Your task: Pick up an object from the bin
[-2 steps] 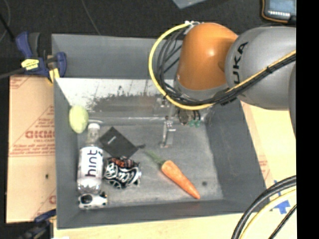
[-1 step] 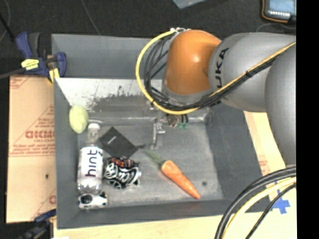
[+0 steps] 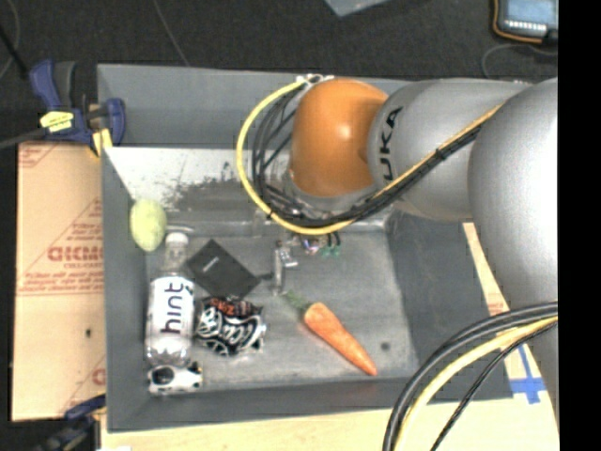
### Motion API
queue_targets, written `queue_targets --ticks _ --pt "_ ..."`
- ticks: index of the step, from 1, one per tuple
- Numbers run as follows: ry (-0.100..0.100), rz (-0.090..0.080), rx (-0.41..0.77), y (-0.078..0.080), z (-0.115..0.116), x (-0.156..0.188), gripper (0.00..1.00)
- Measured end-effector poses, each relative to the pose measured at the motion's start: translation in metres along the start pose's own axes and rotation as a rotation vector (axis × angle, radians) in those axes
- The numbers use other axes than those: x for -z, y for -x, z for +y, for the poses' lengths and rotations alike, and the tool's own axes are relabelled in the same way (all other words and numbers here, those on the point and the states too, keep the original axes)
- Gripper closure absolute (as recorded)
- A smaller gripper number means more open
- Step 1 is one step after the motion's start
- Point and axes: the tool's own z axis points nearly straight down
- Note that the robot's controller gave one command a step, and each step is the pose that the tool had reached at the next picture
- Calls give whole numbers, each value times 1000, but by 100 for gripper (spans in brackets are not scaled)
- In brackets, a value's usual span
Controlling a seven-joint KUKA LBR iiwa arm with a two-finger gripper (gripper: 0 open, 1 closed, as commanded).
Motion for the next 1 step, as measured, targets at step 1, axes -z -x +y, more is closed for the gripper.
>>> queue_targets --ticks 1 --pt "1 -7 1 -9 1 -12 0"
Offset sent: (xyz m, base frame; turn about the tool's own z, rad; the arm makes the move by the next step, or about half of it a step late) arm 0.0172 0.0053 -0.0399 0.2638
